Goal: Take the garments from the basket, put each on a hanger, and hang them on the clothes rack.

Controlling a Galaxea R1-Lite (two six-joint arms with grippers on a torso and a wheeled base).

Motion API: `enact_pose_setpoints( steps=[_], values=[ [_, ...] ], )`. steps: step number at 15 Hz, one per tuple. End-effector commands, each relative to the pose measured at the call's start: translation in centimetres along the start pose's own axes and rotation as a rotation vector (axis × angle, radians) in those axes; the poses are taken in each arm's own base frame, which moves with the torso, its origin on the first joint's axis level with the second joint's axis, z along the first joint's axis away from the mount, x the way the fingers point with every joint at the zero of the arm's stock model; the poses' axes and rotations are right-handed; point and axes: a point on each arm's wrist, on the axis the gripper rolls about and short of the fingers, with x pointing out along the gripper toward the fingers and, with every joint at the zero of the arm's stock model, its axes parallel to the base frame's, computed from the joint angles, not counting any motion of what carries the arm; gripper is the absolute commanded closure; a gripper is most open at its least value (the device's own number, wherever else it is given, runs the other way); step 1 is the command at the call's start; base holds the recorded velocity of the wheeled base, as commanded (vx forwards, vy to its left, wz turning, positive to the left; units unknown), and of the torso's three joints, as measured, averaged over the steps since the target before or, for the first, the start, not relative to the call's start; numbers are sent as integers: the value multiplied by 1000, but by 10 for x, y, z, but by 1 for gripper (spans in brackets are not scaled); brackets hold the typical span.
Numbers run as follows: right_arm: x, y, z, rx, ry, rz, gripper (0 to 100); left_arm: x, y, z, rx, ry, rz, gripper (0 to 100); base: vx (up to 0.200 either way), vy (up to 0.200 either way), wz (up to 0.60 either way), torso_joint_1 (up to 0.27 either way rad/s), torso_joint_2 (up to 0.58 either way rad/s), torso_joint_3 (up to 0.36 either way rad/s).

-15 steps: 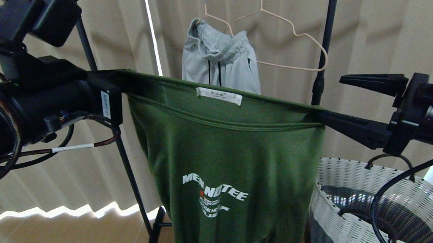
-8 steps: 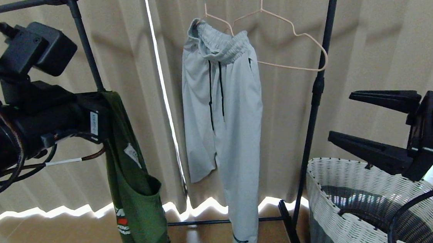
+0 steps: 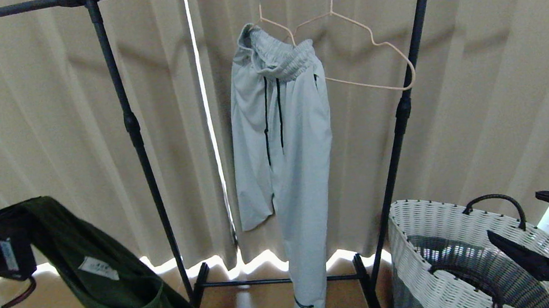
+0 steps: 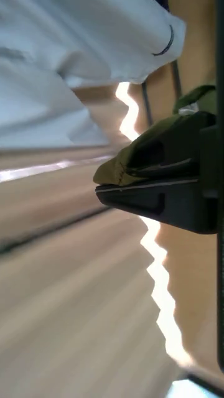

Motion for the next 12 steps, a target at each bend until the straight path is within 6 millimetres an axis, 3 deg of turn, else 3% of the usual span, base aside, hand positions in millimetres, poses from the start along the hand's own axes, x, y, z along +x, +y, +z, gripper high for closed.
enact_pose_setpoints(
  steps=[1, 3, 7, 12],
  values=[
    [-22, 0, -12, 95, -17, -97, 0, -35, 6, -29, -91, -23, 64, 100, 0, 0, 0, 0, 0, 0],
    [-30, -2, -3, 150, -80, -127, 0, -38, 5, -39, -111, -13, 15, 100, 0, 0, 0, 0, 0, 0],
    [-28, -2, -6, 153, -60, -124, 0, -36, 1, -45, -89, 3, -25, 100, 0, 0, 0, 0, 0, 0],
    [-30, 4, -19, 159, -16, -120, 0, -37, -2, -44, -89, -17, -102, 100, 0, 0, 0, 0, 0, 0]
  ],
)
